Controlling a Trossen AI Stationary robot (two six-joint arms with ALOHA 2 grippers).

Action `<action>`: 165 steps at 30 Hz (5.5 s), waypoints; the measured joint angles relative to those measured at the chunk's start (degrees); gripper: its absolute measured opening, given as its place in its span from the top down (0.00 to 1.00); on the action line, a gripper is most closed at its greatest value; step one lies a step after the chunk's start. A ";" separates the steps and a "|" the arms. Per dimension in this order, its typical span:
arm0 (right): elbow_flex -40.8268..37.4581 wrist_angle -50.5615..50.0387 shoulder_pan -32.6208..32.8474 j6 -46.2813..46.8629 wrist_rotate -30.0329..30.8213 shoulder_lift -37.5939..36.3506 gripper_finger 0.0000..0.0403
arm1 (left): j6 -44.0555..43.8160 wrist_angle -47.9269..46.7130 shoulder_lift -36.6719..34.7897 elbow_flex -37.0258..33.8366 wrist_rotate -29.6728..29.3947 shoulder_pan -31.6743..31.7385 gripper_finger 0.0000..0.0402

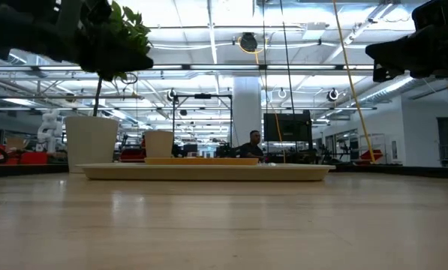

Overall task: Pick and place plate/cup/fork/spoon on tray
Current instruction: Return to Home Position

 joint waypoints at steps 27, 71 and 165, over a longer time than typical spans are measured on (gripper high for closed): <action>-0.02 0.91 0.00 0.00 0.15 0.00 1.00 | 4.68 5.17 -22.12 -16.47 6.61 0.66 0.94; -0.02 0.85 0.01 0.02 -0.02 -0.02 1.00 | 6.51 -27.82 -57.96 -16.38 16.42 12.96 0.94; 0.00 0.88 0.01 0.01 -0.05 -0.02 1.00 | 10.03 -31.03 -57.75 -16.36 19.44 14.80 0.94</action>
